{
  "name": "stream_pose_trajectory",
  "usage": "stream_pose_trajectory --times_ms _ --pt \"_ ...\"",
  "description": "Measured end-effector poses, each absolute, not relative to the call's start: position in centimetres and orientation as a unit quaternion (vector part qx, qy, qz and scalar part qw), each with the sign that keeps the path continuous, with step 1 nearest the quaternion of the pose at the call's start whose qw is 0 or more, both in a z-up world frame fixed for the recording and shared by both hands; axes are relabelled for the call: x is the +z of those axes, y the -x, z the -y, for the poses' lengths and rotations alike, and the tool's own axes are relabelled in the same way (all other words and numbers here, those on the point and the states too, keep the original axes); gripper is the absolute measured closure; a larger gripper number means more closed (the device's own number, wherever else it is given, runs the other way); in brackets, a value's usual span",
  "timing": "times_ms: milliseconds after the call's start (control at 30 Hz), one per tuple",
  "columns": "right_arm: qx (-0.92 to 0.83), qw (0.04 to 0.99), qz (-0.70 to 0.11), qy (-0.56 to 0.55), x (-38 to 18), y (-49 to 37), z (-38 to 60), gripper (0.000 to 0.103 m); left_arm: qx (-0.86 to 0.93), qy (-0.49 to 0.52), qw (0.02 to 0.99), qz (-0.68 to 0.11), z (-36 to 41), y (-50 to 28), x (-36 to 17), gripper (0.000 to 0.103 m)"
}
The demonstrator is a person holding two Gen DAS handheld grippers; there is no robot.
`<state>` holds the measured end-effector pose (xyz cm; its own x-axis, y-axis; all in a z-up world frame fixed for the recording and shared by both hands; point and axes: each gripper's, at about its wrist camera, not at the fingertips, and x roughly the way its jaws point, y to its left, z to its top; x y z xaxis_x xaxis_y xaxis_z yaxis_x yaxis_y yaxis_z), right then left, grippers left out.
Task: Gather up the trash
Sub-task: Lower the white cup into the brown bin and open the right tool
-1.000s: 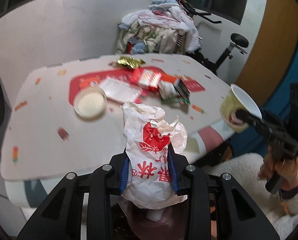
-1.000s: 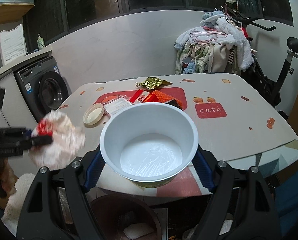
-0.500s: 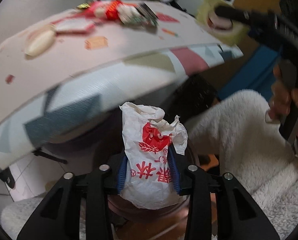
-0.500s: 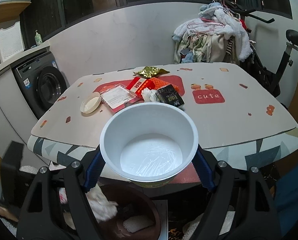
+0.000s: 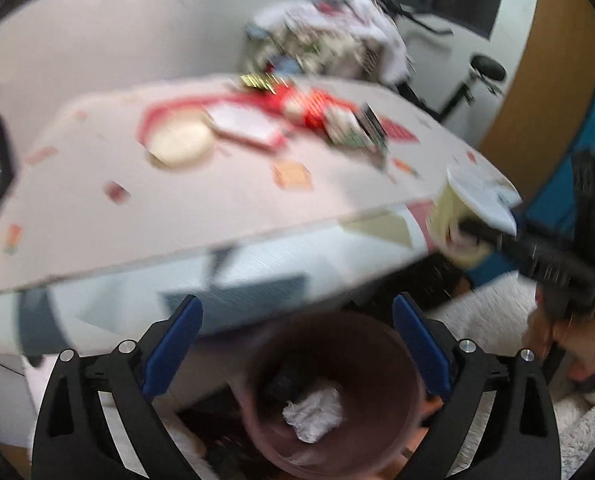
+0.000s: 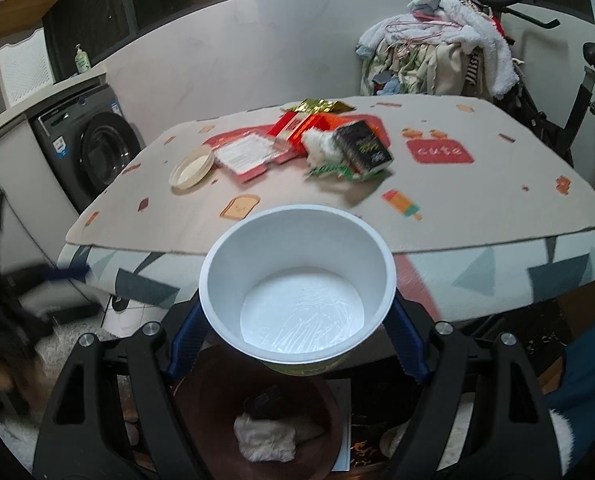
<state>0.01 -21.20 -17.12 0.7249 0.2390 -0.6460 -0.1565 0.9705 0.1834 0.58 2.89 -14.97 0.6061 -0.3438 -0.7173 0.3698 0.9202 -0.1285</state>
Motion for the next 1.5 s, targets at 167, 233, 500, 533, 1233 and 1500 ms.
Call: stream_pose_trajectory --times_ms 167,233,500,533,1233,1500 --pt "0.127 0.917 -0.373 -0.060 -19.4 0.2 19.7 0.024 -0.149 -0.033 0.925 -0.347 -5.6 0.9 -13.2 0.006" --pt "0.139 0.910 -0.388 -0.051 -20.4 0.1 18.8 0.024 -0.132 -0.041 0.934 -0.329 -6.3 1.6 -13.1 0.006" --pt "0.178 0.871 -0.455 0.052 -24.5 -0.2 13.6 0.024 -0.100 -0.035 0.939 -0.327 -7.1 2.3 -14.2 0.006" --pt "0.181 0.867 -0.461 0.061 -24.9 -0.1 13.3 0.024 -0.101 -0.034 0.937 -0.332 -7.2 2.1 -14.4 0.006" --pt "0.158 0.737 -0.643 0.137 -34.3 -1.0 11.0 0.022 -0.081 0.014 0.928 -0.363 -8.9 0.7 -15.5 0.006" --pt "0.153 0.751 -0.629 0.127 -33.2 -1.0 11.1 0.007 -0.077 0.018 0.926 -0.369 -9.0 0.5 -15.7 0.006"
